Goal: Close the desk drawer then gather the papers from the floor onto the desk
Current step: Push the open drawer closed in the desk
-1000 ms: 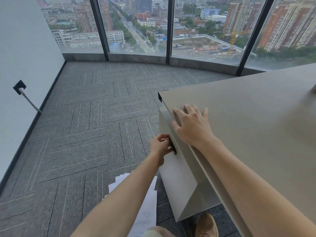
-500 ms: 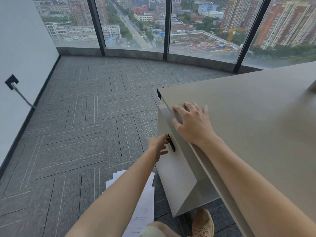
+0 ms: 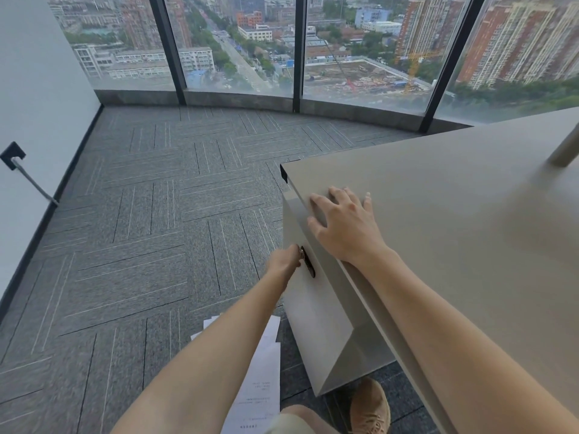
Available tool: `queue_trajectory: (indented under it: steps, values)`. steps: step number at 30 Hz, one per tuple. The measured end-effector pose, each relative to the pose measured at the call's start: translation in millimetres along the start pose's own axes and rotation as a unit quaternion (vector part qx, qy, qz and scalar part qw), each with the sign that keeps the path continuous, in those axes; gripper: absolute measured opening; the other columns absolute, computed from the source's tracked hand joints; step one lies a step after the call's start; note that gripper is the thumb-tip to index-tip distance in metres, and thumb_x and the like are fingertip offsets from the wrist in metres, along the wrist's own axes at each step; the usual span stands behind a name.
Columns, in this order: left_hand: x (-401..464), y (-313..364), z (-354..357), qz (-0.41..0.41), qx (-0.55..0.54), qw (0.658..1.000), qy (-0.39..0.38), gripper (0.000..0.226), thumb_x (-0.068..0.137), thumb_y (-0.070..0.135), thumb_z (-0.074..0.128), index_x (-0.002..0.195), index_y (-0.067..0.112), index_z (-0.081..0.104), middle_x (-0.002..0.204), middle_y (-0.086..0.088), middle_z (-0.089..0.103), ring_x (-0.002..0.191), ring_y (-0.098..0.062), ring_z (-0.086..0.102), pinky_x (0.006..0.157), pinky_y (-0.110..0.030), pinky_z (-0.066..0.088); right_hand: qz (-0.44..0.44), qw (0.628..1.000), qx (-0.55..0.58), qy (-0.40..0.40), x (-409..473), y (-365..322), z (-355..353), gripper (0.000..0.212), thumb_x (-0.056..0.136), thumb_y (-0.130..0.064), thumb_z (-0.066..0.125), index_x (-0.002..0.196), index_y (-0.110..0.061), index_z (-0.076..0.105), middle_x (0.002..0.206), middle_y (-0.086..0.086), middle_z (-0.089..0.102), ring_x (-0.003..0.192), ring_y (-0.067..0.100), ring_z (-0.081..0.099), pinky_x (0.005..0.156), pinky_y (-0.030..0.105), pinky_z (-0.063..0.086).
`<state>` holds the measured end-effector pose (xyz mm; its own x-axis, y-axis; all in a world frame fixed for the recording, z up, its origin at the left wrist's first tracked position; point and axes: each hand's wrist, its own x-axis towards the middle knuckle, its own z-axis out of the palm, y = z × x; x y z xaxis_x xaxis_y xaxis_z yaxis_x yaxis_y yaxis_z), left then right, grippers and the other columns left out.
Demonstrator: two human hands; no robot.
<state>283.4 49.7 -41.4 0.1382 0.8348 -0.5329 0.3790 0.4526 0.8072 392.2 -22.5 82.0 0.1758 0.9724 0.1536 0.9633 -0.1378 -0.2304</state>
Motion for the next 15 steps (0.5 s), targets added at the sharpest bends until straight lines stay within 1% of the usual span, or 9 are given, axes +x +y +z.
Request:
queue_trajectory:
  steps: [1, 2, 4, 6, 9, 11, 13, 15]
  values:
    - [-0.7, -2.2, -2.5, 0.045, 0.062, 0.997, 0.028, 0.038, 0.086, 0.029, 0.040, 0.084, 0.003, 0.067, 0.097, -0.016, 0.068, 0.086, -0.031, 0.059, 0.077, -0.036, 0.043, 0.001, 1.000, -0.001, 0.000, -0.4, -0.7, 0.0, 0.054, 0.093, -0.047, 0.043, 0.145, -0.032, 0.042, 0.158, 0.012, 0.033, 0.150, 0.032, 0.019, 0.120, 0.062, 0.006]
    - [-2.2, -4.7, -6.4, 0.083, 0.125, 0.987, 0.051, 0.042, 0.087, 0.031, 0.037, 0.087, 0.000, 0.066, 0.102, -0.020, 0.068, 0.094, -0.035, 0.060, 0.079, -0.038, 0.044, 0.001, 1.000, -0.002, -0.001, -1.0, -1.6, -0.5, 0.055, 0.093, -0.047, 0.043, 0.146, -0.032, 0.042, 0.158, 0.012, 0.033, 0.150, 0.032, 0.020, 0.120, 0.062, 0.006]
    - [-8.0, -8.2, -16.9, 0.139, 0.215, 0.964, 0.078, 0.037, 0.088, 0.033, 0.033, 0.081, 0.006, 0.058, 0.105, -0.024, 0.065, 0.097, -0.037, 0.058, 0.079, -0.040, 0.045, 0.004, 1.000, -0.006, -0.008, -2.6, -3.8, -2.1, 0.055, 0.094, -0.047, 0.041, 0.147, -0.031, 0.041, 0.158, 0.013, 0.033, 0.150, 0.032, 0.019, 0.120, 0.062, 0.006]
    - [-21.7, -7.4, -29.8, 0.171, 0.283, 0.939, 0.092, 0.035, 0.089, 0.033, 0.035, 0.087, 0.007, 0.057, 0.107, -0.021, 0.062, 0.100, -0.036, 0.055, 0.079, -0.040, 0.043, 0.008, 1.000, -0.011, -0.021, -5.0, -5.9, -5.2, 0.055, 0.095, -0.047, 0.039, 0.148, -0.031, 0.038, 0.159, 0.014, 0.031, 0.150, 0.033, 0.019, 0.120, 0.062, 0.005]
    - [-46.3, -3.3, -54.2, 0.197, 0.346, 0.912, 0.096, 0.036, 0.092, 0.033, 0.038, 0.103, 0.005, 0.058, 0.112, -0.020, 0.058, 0.103, -0.036, 0.054, 0.085, -0.041, 0.046, 0.021, 0.999, -0.014, -0.045, -14.5, -14.8, -12.5, 0.053, 0.098, -0.042, 0.038, 0.149, -0.028, 0.037, 0.159, 0.018, 0.029, 0.149, 0.036, 0.019, 0.120, 0.062, 0.007]
    - [-67.2, 0.1, -72.9, 0.216, 0.379, 0.895, 0.089, 0.038, 0.094, 0.033, 0.036, 0.109, 0.005, 0.057, 0.116, -0.019, 0.056, 0.104, -0.035, 0.054, 0.089, -0.041, 0.047, 0.028, 0.998, -0.018, -0.053, -27.4, -27.8, -17.3, 0.052, 0.098, -0.039, 0.042, 0.147, -0.024, 0.040, 0.156, 0.020, 0.032, 0.148, 0.036, 0.023, 0.120, 0.062, 0.009]
    - [-92.6, 3.2, -93.3, 0.229, 0.407, 0.879, 0.095, 0.039, 0.095, 0.034, 0.035, 0.114, 0.005, 0.056, 0.118, -0.017, 0.054, 0.104, -0.033, 0.055, 0.087, -0.041, 0.047, 0.021, 0.998, -0.023, -0.058, -44.8, -45.0, -20.8, 0.048, 0.096, -0.037, 0.047, 0.140, -0.018, 0.049, 0.151, 0.019, 0.039, 0.144, 0.035, 0.030, 0.119, 0.063, 0.010]
    - [-118.1, 4.3, -113.6, 0.236, 0.428, 0.866, 0.105, 0.038, 0.096, 0.033, 0.036, 0.115, 0.006, 0.055, 0.118, -0.016, 0.054, 0.103, -0.032, 0.056, 0.082, -0.039, 0.047, 0.013, 0.997, -0.028, -0.066, -63.3, -63.2, -24.6, 0.044, 0.094, -0.036, 0.050, 0.133, -0.016, 0.055, 0.146, 0.018, 0.045, 0.139, 0.035, 0.036, 0.118, 0.063, 0.013]
